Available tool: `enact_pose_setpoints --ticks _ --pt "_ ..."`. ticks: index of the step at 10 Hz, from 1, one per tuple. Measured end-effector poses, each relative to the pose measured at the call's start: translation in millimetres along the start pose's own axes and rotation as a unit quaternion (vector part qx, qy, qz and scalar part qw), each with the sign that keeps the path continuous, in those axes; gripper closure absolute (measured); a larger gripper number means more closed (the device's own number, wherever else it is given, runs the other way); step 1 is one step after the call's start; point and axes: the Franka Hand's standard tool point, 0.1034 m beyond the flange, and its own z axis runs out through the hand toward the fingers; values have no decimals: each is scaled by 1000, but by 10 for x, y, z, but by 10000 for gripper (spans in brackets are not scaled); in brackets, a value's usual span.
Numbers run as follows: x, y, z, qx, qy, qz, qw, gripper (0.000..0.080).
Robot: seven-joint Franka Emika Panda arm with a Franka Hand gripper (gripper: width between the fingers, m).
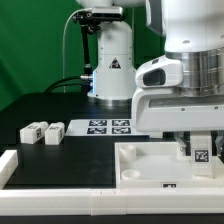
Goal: Assemble one leg
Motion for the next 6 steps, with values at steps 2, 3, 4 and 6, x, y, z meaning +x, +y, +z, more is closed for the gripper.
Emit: enact_pose_setpoints --ticks 2,3,4,6 --pt "1 -1 15 4 -4 158 987 526" --pt "5 -2 17 5 -5 225 974 526" --pt "2 -10 19 5 -5 277 961 526" --pt "-4 -19 24 3 -2 363 932 526"
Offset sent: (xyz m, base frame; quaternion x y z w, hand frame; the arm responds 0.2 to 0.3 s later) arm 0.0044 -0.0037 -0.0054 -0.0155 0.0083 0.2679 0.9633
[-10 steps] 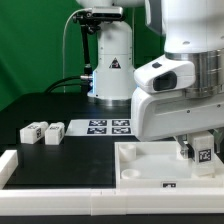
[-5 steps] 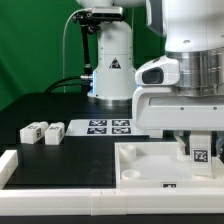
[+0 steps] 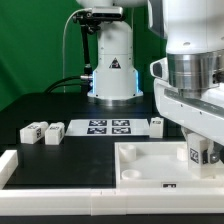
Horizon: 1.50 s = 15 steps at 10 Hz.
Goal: Assemble one leg
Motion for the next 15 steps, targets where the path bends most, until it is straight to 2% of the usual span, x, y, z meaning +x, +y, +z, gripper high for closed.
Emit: enact_pose_setpoints --ticks 1,3,4,5,6,7,8,10,11,14,15 --pt "2 -1 -1 1 -3 51 999 526" --pt "-4 -1 0 1 -3 13 1000 525" --pt "-23 -3 2 1 -3 -4 1000 348" --pt "-25 -3 2 1 -3 -44 999 223" --pt "-22 -4 -1 1 -2 -124 992 223" --pt "-23 -7 -6 2 -2 -184 983 163" --pt "-26 -9 -10 2 -2 -223 975 154" --pt "-31 -1 -3 0 0 -359 933 150" --pt "-12 4 -4 -1 1 -427 904 150" --pt "14 -20 -29 2 14 -555 832 150" --pt "25 -17 -33 1 15 -577 817 150"
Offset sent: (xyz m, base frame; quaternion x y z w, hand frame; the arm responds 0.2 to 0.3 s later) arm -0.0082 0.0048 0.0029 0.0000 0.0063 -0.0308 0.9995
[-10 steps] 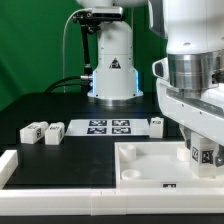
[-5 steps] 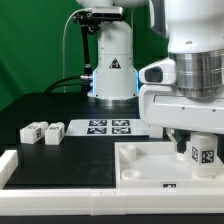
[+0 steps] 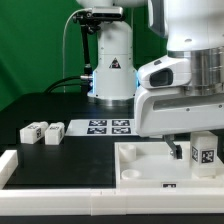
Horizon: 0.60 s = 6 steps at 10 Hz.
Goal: Assemble one leg
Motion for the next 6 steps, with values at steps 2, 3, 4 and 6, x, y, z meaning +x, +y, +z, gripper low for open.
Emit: enact_pose_setpoints --ticks 2,3,4,6 --pt "-3 7 8 0 -1 -12 1000 274" --pt "-3 8 10 0 -1 -11 1000 412" --pt "-4 7 12 0 -1 11 1000 514" --pt "-5 5 13 1 -1 29 1000 513"
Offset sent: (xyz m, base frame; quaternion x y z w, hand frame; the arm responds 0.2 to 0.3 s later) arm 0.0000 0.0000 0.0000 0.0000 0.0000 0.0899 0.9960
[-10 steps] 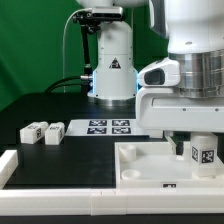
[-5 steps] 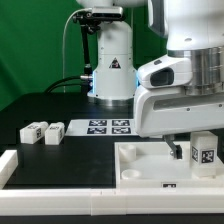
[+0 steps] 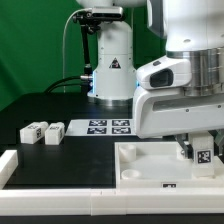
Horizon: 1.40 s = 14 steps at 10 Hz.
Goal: Assemble one leg
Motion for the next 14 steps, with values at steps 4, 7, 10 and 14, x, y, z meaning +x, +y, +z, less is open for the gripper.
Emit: enact_pose_setpoints --ticks 4,7,10,14 --pt "-19 -19 20 -5 3 322 947 513" --pt "-15 -26 26 -2 2 494 870 512" --pt "-13 -46 26 2 1 610 793 512" --pt "-18 -68 30 2 1 582 813 214"
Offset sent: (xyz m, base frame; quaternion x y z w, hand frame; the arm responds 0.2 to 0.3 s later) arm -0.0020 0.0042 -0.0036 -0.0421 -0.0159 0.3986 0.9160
